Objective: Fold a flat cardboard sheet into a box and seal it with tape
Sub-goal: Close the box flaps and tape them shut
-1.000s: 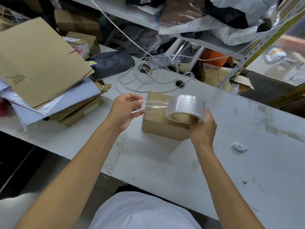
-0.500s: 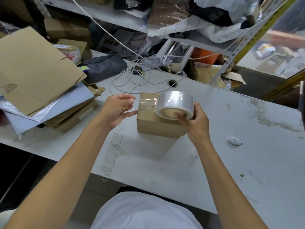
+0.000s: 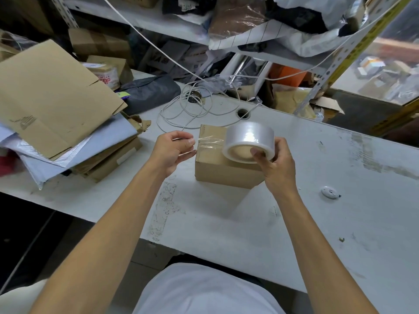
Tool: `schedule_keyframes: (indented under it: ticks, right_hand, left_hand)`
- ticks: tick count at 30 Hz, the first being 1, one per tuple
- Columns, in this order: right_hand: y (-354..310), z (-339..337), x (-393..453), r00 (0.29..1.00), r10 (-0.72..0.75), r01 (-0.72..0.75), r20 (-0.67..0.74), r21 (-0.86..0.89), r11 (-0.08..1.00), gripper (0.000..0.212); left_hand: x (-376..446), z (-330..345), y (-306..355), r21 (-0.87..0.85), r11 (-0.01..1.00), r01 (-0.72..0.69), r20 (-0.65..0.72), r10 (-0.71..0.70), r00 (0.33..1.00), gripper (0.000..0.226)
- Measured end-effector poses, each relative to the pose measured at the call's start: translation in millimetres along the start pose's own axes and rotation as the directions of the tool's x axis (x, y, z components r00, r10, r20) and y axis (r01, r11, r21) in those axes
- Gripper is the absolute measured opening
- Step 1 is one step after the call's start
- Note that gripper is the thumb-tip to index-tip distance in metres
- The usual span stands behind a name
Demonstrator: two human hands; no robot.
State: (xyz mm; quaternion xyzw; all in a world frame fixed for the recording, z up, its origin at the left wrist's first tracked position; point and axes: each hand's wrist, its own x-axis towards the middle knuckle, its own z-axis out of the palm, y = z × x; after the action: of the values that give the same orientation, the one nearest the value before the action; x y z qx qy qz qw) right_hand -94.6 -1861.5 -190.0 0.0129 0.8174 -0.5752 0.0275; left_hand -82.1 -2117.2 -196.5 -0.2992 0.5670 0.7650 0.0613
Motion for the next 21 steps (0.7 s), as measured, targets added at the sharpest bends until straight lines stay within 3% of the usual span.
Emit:
schedule_keyframes:
  ticks: [12,16,21]
  right_hand:
    - [-11,7,1,0.996,-0.085,0.087,0.020,-0.147,0.985,0.040]
    - [-13,10,2,0.994,-0.101,0.107,0.043,-0.165,0.981,0.054]
    - [-12,11,4,0.993,-0.099,0.107,0.057,-0.168,0.980,0.055]
  left_hand:
    - [6,-6,5,0.148,0.988,-0.051,0.058,0.043,0.997,0.009]
    - [9,-6,1,0.115,0.993,-0.040,0.062,0.033,0.998,0.010]
    - [13,-5,-8,0.100,0.995,-0.014,0.080,0.006,0.997,0.016]
